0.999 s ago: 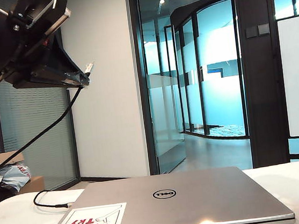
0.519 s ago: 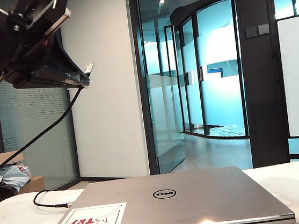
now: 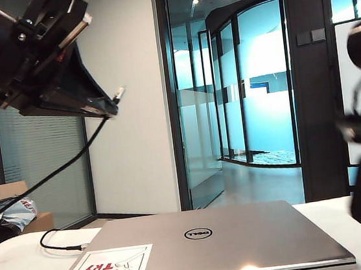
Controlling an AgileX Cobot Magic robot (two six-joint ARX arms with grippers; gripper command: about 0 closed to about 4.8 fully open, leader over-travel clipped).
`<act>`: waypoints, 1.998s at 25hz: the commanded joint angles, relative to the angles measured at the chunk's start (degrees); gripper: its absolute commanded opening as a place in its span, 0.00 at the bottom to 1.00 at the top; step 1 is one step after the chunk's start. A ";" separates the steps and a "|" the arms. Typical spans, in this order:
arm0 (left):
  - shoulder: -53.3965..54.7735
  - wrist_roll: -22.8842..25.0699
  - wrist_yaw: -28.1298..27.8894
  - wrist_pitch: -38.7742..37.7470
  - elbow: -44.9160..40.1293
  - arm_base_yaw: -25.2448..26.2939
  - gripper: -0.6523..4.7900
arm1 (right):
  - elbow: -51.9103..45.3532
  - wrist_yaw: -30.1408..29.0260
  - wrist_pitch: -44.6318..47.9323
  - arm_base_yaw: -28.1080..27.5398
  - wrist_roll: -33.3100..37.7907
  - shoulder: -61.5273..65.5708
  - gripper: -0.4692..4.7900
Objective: Pick up the charging cable and the phone, plug the charging cable into the charging port on the phone, and finally place them back on the table.
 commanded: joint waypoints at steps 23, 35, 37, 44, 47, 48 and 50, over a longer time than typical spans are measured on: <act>3.06 -19.52 0.26 3.41 -5.97 -10.88 0.11 | -5.77 -30.23 66.62 4.79 41.64 -1.25 0.08; 10.71 -20.74 0.28 11.61 -5.77 -11.87 0.11 | -5.81 -31.65 71.45 9.51 43.69 4.50 0.08; 10.71 -20.76 0.28 11.61 -5.77 -11.87 0.11 | -5.81 -31.69 72.74 9.55 43.71 4.50 0.08; 10.71 -20.76 0.28 11.56 -5.77 -11.87 0.11 | -5.81 -31.43 73.02 13.73 40.72 4.50 0.08; 10.71 -20.79 0.28 11.56 -5.79 -11.89 0.11 | -5.81 -31.26 73.02 13.84 39.95 4.50 0.08; 10.71 -20.79 0.28 11.56 -5.79 -11.89 0.11 | -5.81 -30.77 73.02 13.84 38.77 4.50 0.08; 10.71 -20.79 0.28 11.58 -5.79 -11.89 0.11 | -5.81 -30.16 73.05 13.84 38.73 4.50 0.08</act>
